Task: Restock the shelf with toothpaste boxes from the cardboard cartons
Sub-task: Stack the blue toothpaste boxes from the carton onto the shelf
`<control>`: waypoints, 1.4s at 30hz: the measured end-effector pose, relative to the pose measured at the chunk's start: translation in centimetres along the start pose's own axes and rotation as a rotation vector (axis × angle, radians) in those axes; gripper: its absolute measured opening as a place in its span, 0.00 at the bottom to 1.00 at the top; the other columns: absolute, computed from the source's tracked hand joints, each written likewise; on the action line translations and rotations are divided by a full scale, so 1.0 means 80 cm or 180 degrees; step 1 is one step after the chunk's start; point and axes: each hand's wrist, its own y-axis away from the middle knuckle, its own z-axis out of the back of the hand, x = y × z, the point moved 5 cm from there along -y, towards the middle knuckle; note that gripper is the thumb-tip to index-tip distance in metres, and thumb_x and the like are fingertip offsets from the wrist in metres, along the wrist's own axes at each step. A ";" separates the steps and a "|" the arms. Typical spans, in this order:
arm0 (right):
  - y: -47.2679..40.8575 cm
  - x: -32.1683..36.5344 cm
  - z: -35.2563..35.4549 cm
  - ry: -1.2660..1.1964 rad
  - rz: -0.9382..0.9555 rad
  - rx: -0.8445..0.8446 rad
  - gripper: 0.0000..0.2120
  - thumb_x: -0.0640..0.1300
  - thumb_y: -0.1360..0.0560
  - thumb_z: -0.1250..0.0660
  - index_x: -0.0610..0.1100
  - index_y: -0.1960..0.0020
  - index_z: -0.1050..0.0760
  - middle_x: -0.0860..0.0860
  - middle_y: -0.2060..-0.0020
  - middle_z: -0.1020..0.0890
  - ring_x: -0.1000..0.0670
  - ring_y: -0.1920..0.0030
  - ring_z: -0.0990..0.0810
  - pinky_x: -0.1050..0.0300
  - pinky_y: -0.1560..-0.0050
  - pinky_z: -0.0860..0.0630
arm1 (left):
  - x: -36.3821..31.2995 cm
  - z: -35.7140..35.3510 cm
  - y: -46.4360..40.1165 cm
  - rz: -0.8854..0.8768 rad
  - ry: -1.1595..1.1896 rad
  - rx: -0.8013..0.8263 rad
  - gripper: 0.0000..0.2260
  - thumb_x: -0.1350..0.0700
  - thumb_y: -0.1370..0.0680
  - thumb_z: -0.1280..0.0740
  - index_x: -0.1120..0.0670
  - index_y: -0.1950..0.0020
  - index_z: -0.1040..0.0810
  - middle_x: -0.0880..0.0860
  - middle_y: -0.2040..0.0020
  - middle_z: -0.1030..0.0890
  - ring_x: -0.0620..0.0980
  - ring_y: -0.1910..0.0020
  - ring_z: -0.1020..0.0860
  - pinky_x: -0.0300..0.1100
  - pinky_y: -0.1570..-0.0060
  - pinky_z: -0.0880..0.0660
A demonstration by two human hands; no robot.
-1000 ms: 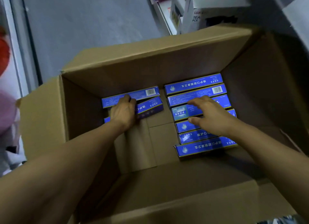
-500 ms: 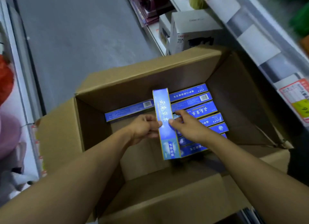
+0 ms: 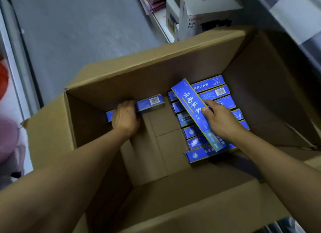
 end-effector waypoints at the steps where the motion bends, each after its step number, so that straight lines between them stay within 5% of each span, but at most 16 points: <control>1: -0.004 -0.004 -0.002 -0.0012 0.0024 0.0001 0.18 0.47 0.19 0.45 0.43 0.31 0.32 0.45 0.44 0.22 0.43 0.44 0.25 0.59 0.54 0.36 | 0.004 -0.005 -0.003 -0.0027 -0.0163 -0.0051 0.25 0.58 0.28 0.30 0.56 0.32 0.32 0.58 0.36 0.28 0.59 0.36 0.31 0.49 0.37 0.36; 7: -0.016 -0.024 -0.003 -0.0004 0.0118 0.0013 0.17 0.47 0.19 0.45 0.45 0.32 0.31 0.46 0.48 0.21 0.46 0.50 0.24 0.58 0.55 0.35 | 0.006 -0.031 -0.013 -0.0177 -0.0912 -0.0354 0.20 0.59 0.26 0.33 0.58 0.35 0.30 0.61 0.40 0.31 0.62 0.43 0.32 0.53 0.48 0.33; 11: -0.014 -0.033 0.006 0.0061 0.0123 0.0007 0.17 0.47 0.19 0.45 0.45 0.32 0.32 0.46 0.47 0.21 0.45 0.49 0.25 0.59 0.53 0.36 | 0.007 -0.034 -0.017 -0.0059 -0.0781 -0.0226 0.16 0.57 0.25 0.34 0.58 0.38 0.29 0.60 0.42 0.29 0.61 0.43 0.31 0.52 0.48 0.33; 15: -0.007 -0.031 0.017 0.0031 0.0132 0.0048 0.18 0.47 0.19 0.45 0.45 0.32 0.32 0.45 0.45 0.21 0.45 0.47 0.24 0.59 0.52 0.34 | 0.009 -0.023 -0.012 0.0271 0.0107 0.0367 0.18 0.53 0.24 0.32 0.55 0.36 0.29 0.57 0.44 0.22 0.58 0.45 0.24 0.43 0.49 0.29; 18: 0.003 -0.022 0.027 0.0105 0.0141 0.0037 0.18 0.46 0.19 0.45 0.44 0.31 0.31 0.44 0.44 0.21 0.44 0.45 0.24 0.60 0.53 0.35 | 0.004 -0.016 0.000 0.0509 0.1277 0.0768 0.04 0.55 0.24 0.31 0.52 0.54 0.25 0.50 0.61 0.24 0.48 0.64 0.26 0.32 0.69 0.33; 20: 0.012 -0.015 0.034 0.0142 0.0138 0.0041 0.18 0.46 0.19 0.45 0.44 0.31 0.32 0.44 0.43 0.22 0.43 0.43 0.25 0.60 0.53 0.35 | 0.004 -0.010 0.009 0.0701 0.1875 0.0879 0.08 0.55 0.24 0.31 0.50 0.62 0.27 0.48 0.66 0.25 0.44 0.68 0.29 0.30 0.73 0.34; 25: 0.039 0.007 0.052 0.0235 0.0146 -0.0047 0.18 0.45 0.19 0.44 0.43 0.31 0.32 0.43 0.41 0.23 0.43 0.41 0.26 0.59 0.52 0.36 | 0.005 0.025 0.034 0.1035 0.2645 0.1124 0.03 0.54 0.24 0.32 0.53 0.54 0.20 0.48 0.70 0.20 0.42 0.75 0.24 0.33 0.69 0.25; 28: 0.060 0.028 0.066 0.0201 0.0158 -0.0171 0.18 0.45 0.19 0.43 0.43 0.31 0.32 0.44 0.41 0.22 0.44 0.41 0.25 0.60 0.53 0.36 | -0.005 0.058 0.046 0.0780 0.2647 0.1304 0.06 0.55 0.23 0.33 0.54 0.49 0.20 0.53 0.62 0.19 0.48 0.67 0.22 0.41 0.56 0.23; 35: 0.140 0.091 0.117 0.0215 0.0240 -0.0487 0.17 0.46 0.19 0.44 0.45 0.32 0.30 0.46 0.41 0.21 0.45 0.41 0.24 0.61 0.51 0.34 | -0.033 0.150 0.083 -0.0282 0.1867 0.1157 0.10 0.56 0.20 0.37 0.58 0.44 0.21 0.55 0.53 0.20 0.48 0.58 0.25 0.38 0.57 0.29; 42: 0.250 0.153 0.188 0.0150 0.0328 -0.1001 0.12 0.44 0.19 0.43 0.46 0.39 0.26 0.50 0.44 0.20 0.49 0.45 0.23 0.54 0.43 0.30 | -0.094 0.267 0.145 -0.1525 0.1027 0.0865 0.08 0.54 0.19 0.40 0.53 0.50 0.22 0.49 0.59 0.25 0.45 0.61 0.29 0.29 0.64 0.33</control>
